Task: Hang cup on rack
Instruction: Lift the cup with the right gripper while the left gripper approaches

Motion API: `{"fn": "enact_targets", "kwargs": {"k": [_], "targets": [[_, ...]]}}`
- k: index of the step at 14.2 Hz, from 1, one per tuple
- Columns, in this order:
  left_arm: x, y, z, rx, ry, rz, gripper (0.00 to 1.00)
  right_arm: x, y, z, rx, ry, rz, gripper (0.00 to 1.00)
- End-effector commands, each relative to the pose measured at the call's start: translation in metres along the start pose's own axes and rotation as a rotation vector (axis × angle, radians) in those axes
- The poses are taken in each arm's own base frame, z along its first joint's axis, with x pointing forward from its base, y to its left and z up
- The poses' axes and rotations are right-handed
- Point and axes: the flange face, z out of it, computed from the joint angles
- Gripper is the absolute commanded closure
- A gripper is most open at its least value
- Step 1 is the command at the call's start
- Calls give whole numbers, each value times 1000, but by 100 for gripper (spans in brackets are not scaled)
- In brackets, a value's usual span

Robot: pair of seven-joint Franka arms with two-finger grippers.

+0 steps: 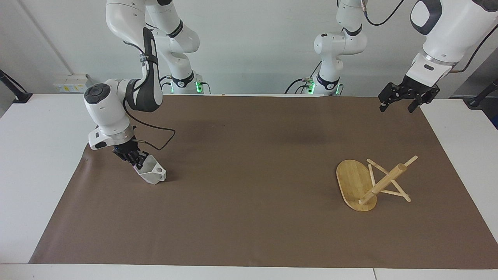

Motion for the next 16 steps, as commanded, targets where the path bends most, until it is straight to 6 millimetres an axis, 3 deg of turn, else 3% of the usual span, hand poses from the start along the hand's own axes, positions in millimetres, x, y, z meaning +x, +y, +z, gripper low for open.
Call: {"fn": "enact_targets", "kwargs": {"k": [1, 3, 6, 9, 14, 16], "targets": [[-10, -2, 0, 17, -20, -17, 0, 0, -3, 0, 3, 17, 7, 93], [-14, -1, 1, 18, -43, -76, 0, 0, -2, 0, 3, 17, 8, 99], [-22, 9, 11, -18, -69, -185, 0, 0, -3, -1, 2, 13, 7, 100], [-33, 16, 23, -129, -122, -468, 0, 4, -6, -10, 2, 6, 1, 100], [-45, 31, 31, -216, -188, -707, 0, 18, -38, -71, 102, -74, 24, 100], [-55, 39, 38, -268, -237, -725, 0, 16, -46, -97, 183, -85, 54, 100]]}}
